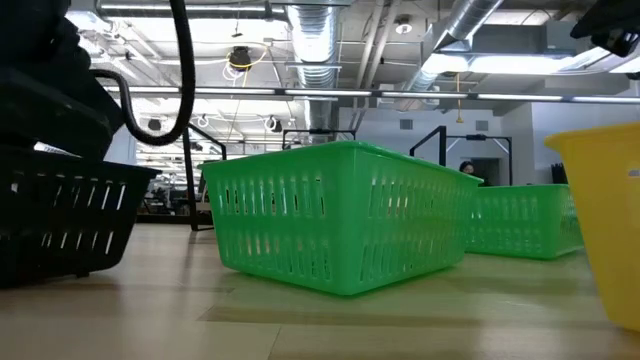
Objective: Stack baskets on shelf by color
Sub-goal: Stack the black bin on top of the black bin on the shelf
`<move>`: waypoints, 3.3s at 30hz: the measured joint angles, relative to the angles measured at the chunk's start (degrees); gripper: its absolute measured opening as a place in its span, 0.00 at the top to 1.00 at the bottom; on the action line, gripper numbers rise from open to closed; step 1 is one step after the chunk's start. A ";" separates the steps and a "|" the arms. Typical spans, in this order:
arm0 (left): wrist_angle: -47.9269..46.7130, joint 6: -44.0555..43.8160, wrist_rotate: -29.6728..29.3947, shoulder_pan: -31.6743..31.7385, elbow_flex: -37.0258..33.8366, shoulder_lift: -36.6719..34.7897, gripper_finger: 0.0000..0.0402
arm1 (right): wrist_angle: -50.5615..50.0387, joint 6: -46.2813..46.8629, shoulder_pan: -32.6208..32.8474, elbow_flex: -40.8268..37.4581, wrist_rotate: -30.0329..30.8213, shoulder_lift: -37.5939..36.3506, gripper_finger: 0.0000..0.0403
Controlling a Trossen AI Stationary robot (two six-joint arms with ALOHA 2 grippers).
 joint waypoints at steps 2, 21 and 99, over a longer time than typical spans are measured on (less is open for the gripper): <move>0.33 0.96 0.50 0.52 0.00 0.00 0.64 | -0.02 -0.02 0.00 0.00 0.00 0.00 0.98; -16.91 -5.56 -24.76 5.30 4.93 -13.35 1.00 | -0.06 -1.43 0.00 0.00 0.20 0.00 0.98; 9.76 54.88 -18.43 60.18 16.99 -4.63 1.00 | -12.94 -0.42 -0.07 13.09 15.34 -0.52 0.98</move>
